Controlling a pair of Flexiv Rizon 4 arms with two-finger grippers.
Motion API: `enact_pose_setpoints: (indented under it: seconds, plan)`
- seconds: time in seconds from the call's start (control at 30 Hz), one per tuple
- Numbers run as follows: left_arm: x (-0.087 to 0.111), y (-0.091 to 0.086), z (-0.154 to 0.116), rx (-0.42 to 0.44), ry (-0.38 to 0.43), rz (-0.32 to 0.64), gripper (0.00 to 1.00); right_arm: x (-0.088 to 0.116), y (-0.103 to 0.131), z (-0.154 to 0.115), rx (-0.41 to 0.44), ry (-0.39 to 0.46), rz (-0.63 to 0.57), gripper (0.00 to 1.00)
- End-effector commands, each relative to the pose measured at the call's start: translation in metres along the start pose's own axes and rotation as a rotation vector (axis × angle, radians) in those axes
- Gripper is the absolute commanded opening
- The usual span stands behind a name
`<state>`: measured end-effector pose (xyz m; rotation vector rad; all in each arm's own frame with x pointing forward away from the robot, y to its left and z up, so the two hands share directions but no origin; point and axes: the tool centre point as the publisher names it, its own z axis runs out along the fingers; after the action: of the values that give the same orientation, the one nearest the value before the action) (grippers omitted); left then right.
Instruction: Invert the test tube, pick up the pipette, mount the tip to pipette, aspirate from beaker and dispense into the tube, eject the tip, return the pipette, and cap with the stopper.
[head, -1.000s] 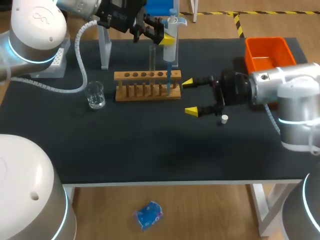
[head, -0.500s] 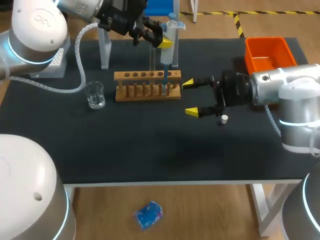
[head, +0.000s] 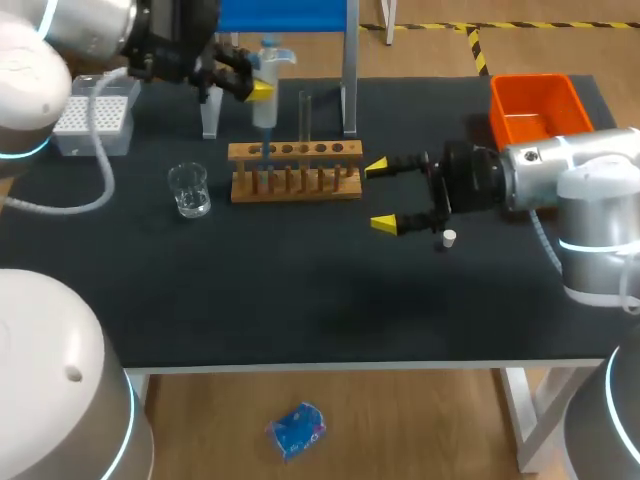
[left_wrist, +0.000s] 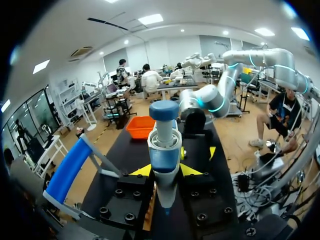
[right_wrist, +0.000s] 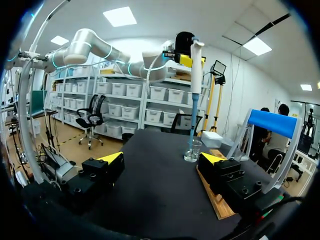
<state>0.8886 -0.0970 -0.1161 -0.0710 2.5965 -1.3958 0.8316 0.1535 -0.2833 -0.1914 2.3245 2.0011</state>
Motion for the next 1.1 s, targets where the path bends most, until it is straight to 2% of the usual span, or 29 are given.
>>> enact_pose_setpoints:
  seconds: [0.03,0.17,0.73,1.1]
  plan:
    - [-0.014,0.025,-0.029,0.017,0.007,0.002,0.00,0.001,0.000,0.000,0.000,-0.002,-0.001,1.00]
    - [-0.027,0.038,-0.040,-0.006,0.012,-0.003,0.00,0.001,0.000,0.000,0.000,-0.002,-0.001,1.00]
    - [-0.026,0.037,-0.039,-0.018,0.017,0.006,0.00,0.001,0.000,0.000,0.000,-0.002,-0.001,1.00]
    - [-0.044,0.057,-0.072,-0.068,-0.043,-0.002,0.00,0.001,0.000,0.000,0.000,-0.002,-0.001,1.00]
